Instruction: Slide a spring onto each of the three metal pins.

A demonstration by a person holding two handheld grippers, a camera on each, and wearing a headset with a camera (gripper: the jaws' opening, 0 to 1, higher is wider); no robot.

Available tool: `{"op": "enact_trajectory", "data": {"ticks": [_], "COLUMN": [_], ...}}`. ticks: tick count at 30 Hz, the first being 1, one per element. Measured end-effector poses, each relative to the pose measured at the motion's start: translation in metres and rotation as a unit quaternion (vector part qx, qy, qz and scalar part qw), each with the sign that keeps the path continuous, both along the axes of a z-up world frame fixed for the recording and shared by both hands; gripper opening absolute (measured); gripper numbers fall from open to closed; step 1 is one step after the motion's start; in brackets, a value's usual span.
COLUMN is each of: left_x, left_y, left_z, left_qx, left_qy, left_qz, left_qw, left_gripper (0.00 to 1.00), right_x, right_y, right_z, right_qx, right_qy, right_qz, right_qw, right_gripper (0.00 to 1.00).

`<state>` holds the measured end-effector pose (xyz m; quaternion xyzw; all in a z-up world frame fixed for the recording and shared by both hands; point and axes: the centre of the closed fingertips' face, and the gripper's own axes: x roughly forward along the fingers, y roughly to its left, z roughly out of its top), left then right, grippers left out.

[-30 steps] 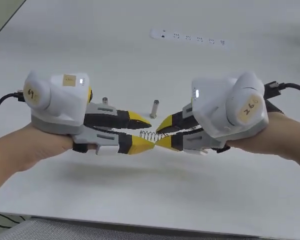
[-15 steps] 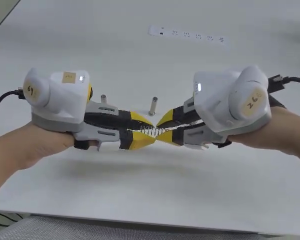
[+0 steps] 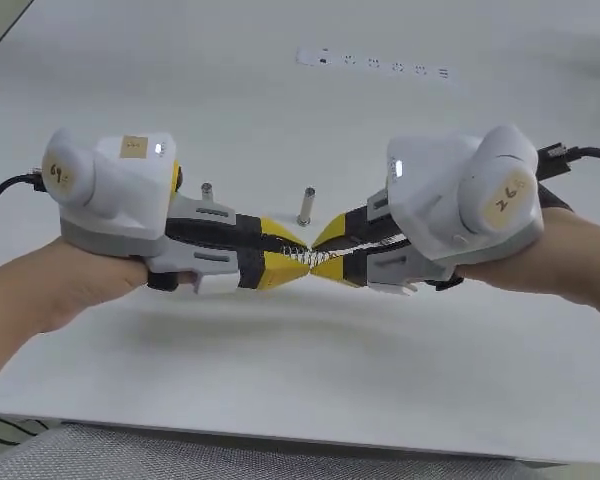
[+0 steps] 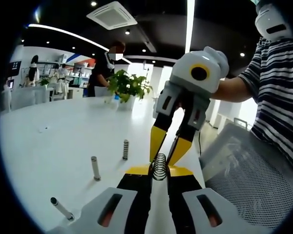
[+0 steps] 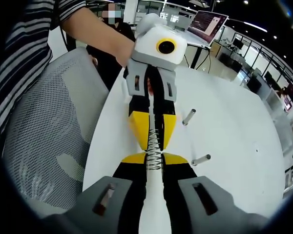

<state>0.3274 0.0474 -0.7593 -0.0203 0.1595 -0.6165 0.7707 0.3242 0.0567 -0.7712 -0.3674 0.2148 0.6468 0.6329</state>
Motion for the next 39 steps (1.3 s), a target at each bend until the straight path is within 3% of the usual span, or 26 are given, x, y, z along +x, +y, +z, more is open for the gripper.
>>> {"op": "enact_trajectory", "data": {"ticks": [14, 25, 39], "left_x": [-0.006, -0.009, -0.009], "left_y": [-0.002, -0.007, -0.006], "left_z": [-0.002, -0.003, -0.005], "left_qx": [0.0, 0.001, 0.006], "left_qy": [0.005, 0.007, 0.011], "left_qz": [-0.017, -0.026, -0.027], "left_qw": [0.9998, 0.9996, 0.9996], "left_gripper": [0.08, 0.08, 0.08], "right_x": [-0.007, -0.01, -0.008], "right_y": [-0.003, -0.014, -0.018], "right_z": [-0.002, -0.008, -0.009], "right_qx": [0.005, -0.007, -0.012], "right_qy": [0.006, 0.005, -0.013], "right_qz": [-0.003, -0.007, 0.003], "right_qw": [1.0, 0.9999, 0.9998], "right_gripper": [0.13, 0.15, 0.12]}}
